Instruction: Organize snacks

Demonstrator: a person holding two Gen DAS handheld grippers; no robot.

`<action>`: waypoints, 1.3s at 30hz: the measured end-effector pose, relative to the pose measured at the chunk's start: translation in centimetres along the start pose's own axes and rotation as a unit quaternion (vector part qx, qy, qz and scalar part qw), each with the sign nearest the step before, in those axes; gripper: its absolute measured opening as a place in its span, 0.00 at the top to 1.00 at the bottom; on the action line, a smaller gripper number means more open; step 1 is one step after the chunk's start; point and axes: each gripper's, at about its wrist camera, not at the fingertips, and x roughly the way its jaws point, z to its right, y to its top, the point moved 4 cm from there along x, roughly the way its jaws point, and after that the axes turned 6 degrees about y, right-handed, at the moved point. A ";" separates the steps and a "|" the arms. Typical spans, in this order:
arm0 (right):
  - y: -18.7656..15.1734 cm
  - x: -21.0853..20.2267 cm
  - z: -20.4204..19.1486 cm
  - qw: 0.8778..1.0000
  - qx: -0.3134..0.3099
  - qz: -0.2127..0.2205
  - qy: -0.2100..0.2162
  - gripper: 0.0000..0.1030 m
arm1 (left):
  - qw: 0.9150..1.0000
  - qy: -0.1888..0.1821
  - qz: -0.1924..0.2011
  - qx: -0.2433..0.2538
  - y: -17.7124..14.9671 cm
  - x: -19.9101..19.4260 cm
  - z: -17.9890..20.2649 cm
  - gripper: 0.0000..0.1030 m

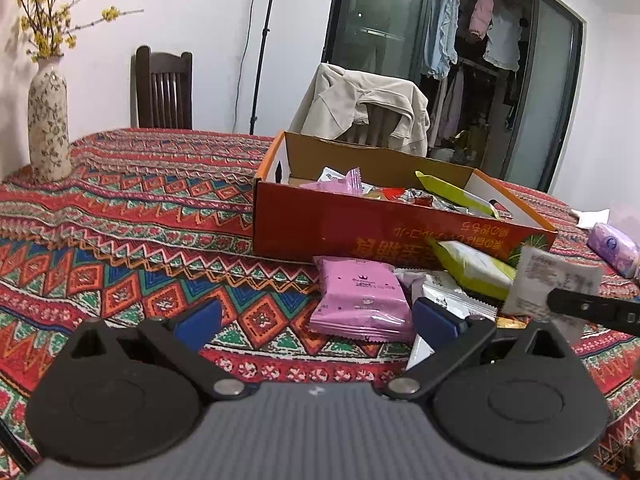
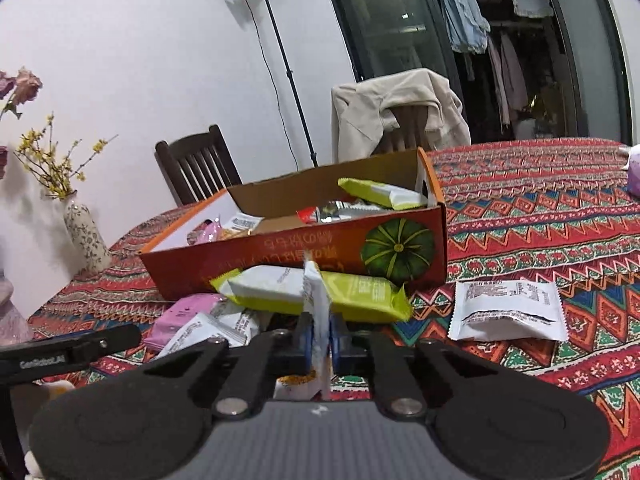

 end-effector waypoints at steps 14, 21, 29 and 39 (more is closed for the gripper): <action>-1.0 -3.1 -0.2 0.999 -0.029 0.034 -0.002 0.92 | 0.997 0.001 -0.014 0.077 -0.4 -0.5 6.6 0.00; -1.7 -4.0 0.3 0.999 -0.030 0.039 -0.005 0.92 | 0.995 0.019 -0.042 0.086 -1.2 1.1 8.7 0.00; -2.1 -4.6 1.0 0.999 -0.021 0.044 -0.001 0.92 | 0.993 0.013 -0.056 0.103 -2.0 1.3 9.6 0.40; -2.3 -4.9 0.7 0.999 -0.022 0.047 0.000 0.92 | 0.995 -0.003 -0.047 0.086 -1.8 0.1 9.0 0.50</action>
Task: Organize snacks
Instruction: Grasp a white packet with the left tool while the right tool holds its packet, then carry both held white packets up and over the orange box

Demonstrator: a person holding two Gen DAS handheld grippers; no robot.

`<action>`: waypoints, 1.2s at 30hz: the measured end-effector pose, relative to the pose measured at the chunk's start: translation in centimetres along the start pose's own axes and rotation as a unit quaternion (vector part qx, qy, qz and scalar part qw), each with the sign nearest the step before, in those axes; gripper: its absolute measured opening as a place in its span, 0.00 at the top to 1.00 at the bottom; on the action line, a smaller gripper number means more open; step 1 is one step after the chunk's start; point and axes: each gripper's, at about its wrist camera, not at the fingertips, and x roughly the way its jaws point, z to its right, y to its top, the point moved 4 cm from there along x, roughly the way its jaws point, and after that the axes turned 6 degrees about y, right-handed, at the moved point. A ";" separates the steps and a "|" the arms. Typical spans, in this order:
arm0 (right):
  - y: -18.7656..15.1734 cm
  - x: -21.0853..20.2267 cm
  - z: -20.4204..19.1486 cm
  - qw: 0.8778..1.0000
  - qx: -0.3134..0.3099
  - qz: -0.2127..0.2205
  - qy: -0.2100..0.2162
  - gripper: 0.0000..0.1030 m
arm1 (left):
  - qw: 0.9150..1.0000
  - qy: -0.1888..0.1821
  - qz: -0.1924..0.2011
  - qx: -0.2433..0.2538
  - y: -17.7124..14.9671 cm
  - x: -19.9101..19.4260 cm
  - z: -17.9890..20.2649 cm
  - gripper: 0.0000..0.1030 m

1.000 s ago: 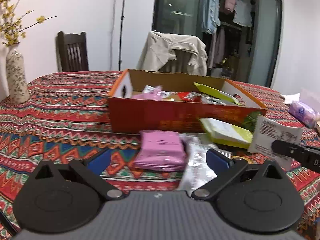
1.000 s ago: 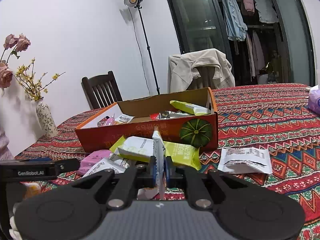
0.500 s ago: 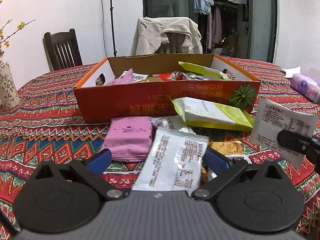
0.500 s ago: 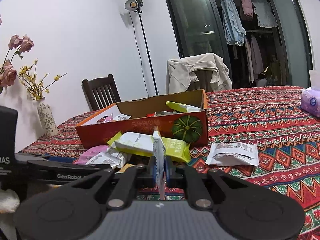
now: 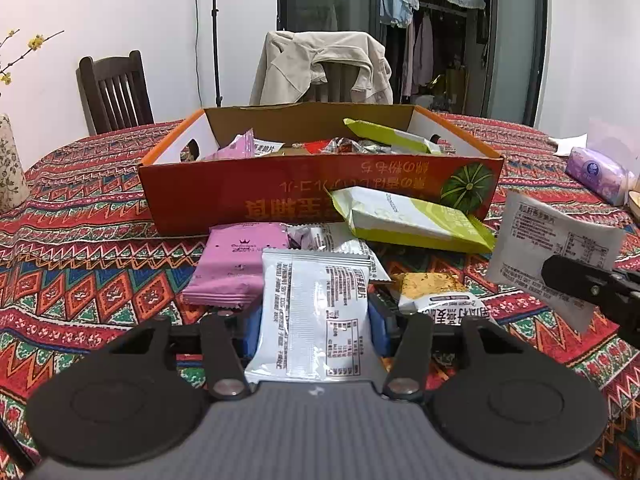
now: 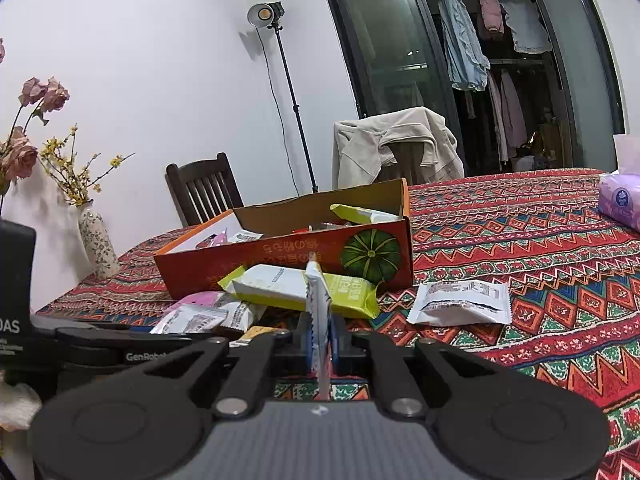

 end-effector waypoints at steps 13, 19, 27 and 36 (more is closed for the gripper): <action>2.6 0.0 -2.0 0.999 -0.021 0.026 0.008 0.92 | 0.998 -0.008 0.054 -0.022 3.2 -2.7 -1.2 0.50; 4.9 0.6 -2.8 0.999 -0.035 0.041 0.010 0.92 | 0.996 -0.005 0.081 -0.021 6.5 -2.6 -1.4 0.50; 9.0 3.2 -3.3 0.997 -0.056 0.059 -0.009 0.92 | 0.994 0.004 0.103 -0.023 10.8 -1.5 -1.3 0.50; 12.7 8.6 -2.3 0.997 -0.054 0.047 -0.026 0.92 | 0.992 0.013 0.119 -0.051 14.4 0.8 -1.8 0.50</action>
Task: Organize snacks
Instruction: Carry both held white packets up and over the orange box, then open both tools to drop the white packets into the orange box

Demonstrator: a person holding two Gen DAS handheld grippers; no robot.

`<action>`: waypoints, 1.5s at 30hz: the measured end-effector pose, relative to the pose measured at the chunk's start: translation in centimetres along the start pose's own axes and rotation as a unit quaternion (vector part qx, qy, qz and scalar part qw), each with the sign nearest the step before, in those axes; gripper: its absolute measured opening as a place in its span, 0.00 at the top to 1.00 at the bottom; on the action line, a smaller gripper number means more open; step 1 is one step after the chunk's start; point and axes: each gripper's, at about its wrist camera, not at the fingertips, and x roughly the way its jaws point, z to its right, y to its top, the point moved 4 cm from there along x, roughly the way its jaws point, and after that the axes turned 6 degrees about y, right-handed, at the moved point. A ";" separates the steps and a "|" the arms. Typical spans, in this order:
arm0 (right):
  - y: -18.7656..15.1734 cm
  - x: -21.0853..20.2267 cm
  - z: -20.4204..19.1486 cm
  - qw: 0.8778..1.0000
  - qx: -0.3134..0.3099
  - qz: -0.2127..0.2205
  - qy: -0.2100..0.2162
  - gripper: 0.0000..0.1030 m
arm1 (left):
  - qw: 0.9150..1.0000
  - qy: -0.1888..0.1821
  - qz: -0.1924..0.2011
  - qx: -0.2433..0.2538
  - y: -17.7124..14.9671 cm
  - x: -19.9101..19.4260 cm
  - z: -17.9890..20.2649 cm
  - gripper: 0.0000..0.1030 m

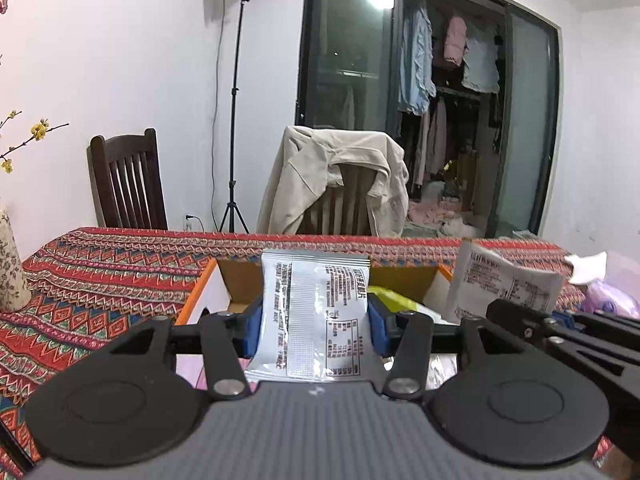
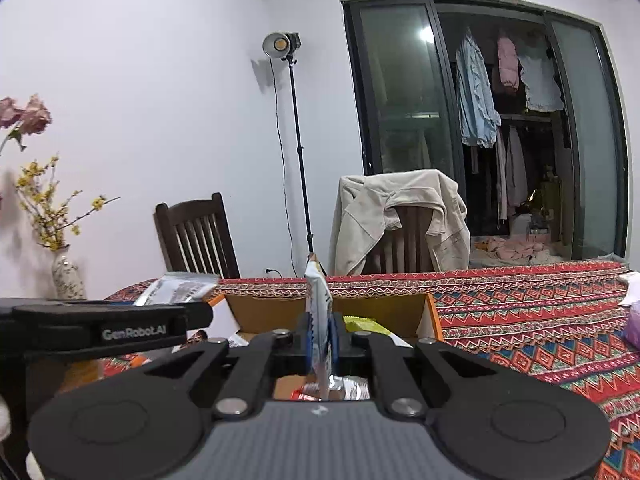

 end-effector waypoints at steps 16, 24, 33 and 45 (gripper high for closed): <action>-1.7 8.1 2.3 0.999 0.001 -0.033 -0.026 0.92 | 0.999 0.031 -0.003 -0.035 -0.5 7.6 -2.0 0.50; -2.8 9.1 2.4 0.998 -0.001 -0.053 -0.022 0.90 | 0.999 0.036 -0.011 -0.035 -1.5 8.2 -2.5 0.43; -3.0 7.9 2.7 0.999 0.021 -0.041 -0.017 0.01 | 0.997 0.044 0.019 -0.060 -1.5 7.0 -3.6 0.00; -3.2 7.1 2.3 0.998 0.014 -0.041 -0.042 0.00 | 0.996 0.063 0.029 -0.063 -1.1 5.9 -3.9 0.00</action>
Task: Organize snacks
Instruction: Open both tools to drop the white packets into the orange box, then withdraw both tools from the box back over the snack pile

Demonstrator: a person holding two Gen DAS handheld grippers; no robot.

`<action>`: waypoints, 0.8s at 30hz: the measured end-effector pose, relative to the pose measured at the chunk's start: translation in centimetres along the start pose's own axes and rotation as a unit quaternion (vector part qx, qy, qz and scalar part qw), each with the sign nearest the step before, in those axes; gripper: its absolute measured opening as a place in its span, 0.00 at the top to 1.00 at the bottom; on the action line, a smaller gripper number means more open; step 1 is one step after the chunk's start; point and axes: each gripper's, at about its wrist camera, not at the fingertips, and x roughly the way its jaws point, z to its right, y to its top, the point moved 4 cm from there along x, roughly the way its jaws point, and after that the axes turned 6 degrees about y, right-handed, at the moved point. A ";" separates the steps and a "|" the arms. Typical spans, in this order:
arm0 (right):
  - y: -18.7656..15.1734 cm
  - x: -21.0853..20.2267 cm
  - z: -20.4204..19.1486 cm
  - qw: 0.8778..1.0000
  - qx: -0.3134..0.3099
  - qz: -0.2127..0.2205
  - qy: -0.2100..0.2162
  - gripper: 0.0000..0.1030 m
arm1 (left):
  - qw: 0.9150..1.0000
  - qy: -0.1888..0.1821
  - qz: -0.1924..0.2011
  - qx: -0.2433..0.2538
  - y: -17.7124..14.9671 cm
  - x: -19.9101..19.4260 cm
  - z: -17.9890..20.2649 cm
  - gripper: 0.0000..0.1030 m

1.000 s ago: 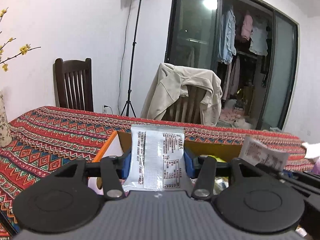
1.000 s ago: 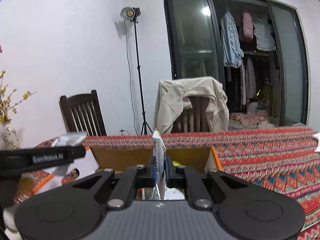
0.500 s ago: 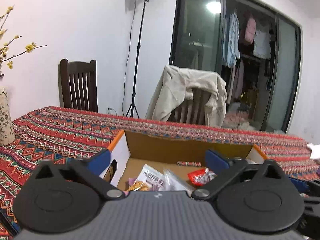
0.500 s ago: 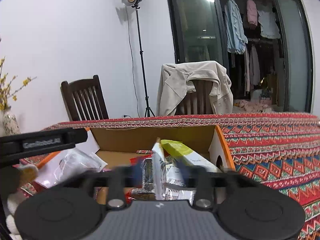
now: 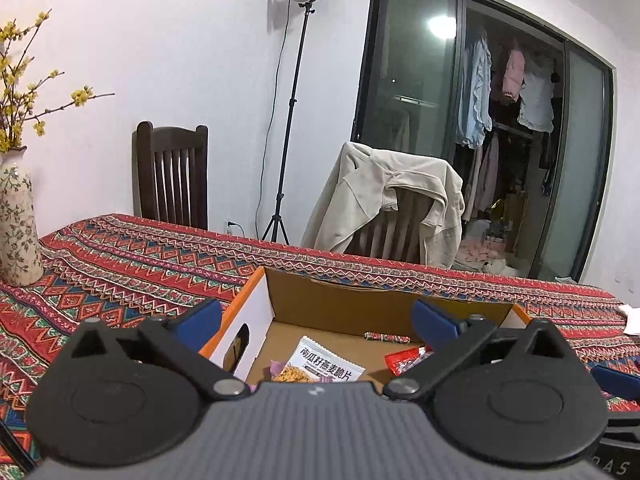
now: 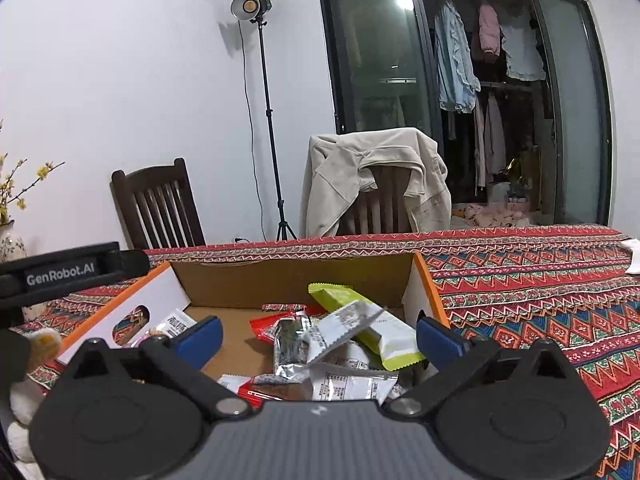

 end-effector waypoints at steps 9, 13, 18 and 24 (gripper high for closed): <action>2.1 -4.5 -1.2 1.000 0.002 0.021 0.015 0.00 | 0.999 -0.018 0.026 -0.002 3.3 -6.2 -0.3 0.00; 2.4 -7.4 -2.0 0.999 -0.008 0.029 0.040 0.00 | 0.999 -0.031 0.042 -0.003 3.8 -9.1 -0.9 0.00; 1.7 -9.7 -2.8 0.998 -0.028 0.038 0.039 0.00 | 0.999 -0.031 0.036 0.007 2.9 -11.0 -1.5 0.00; -0.2 -11.7 -3.1 0.998 -0.031 0.028 0.037 0.00 | 0.999 -0.031 0.017 0.020 0.4 -12.4 -2.8 0.00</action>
